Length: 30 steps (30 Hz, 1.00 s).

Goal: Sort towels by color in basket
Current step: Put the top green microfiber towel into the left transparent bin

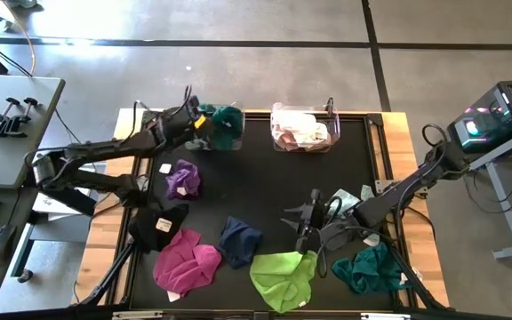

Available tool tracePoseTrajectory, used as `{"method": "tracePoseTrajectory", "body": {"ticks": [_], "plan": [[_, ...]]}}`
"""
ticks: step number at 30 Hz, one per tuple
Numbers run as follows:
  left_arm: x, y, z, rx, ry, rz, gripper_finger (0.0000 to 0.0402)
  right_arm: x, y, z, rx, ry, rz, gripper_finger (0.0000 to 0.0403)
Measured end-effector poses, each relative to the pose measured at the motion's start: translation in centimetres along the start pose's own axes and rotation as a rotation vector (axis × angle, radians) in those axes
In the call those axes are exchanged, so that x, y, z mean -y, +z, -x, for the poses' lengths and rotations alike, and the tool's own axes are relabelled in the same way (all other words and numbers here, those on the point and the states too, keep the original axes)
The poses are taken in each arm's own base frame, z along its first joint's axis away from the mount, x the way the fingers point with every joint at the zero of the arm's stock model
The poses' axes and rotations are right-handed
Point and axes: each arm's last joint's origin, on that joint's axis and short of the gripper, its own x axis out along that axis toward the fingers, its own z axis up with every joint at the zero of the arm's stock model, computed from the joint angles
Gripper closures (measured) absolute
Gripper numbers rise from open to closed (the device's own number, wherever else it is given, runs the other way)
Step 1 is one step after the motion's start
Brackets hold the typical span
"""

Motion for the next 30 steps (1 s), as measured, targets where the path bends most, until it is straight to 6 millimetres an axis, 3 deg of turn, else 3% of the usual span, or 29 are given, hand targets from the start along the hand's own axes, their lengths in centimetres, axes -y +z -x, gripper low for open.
{"method": "tracePoseTrajectory", "body": {"ticks": [4, 10, 16, 21, 26, 30], "plan": [[0.8, -3.4, -2.4, -0.103, -0.063, 0.043, 0.0391, 0.0, 0.0, 0.0, 0.0, -0.001, -0.001, 0.0286], [1.0, -5.6, -4.4, -0.195, -0.084, 0.155, 0.0344, 0.0, 0.0, 0.0, 0.0, -0.001, 0.0, 0.0286], [-1.8, -5.4, -5.2, -0.227, 0.043, 0.246, 0.0263, 0.0, 0.0, 0.0, 0.0, 0.0, -0.004, 0.0286], [-4.0, -4.4, -5.2, -0.275, 0.169, 0.288, 0.0236, 0.0, 0.0, 0.0, -0.001, 0.0, -0.004, 0.0286], [-3.3, -4.3, -5.2, -0.288, 0.041, 0.272, 0.0234, 0.0, 0.0, 0.0, -0.001, 0.001, -0.004, 0.0286], [-1.9, -5.3, -4.8, -0.317, -0.202, 0.306, 0.0234, 0.0, 0.0, 0.0, -0.001, 0.001, -0.003, 0.0286]]}}
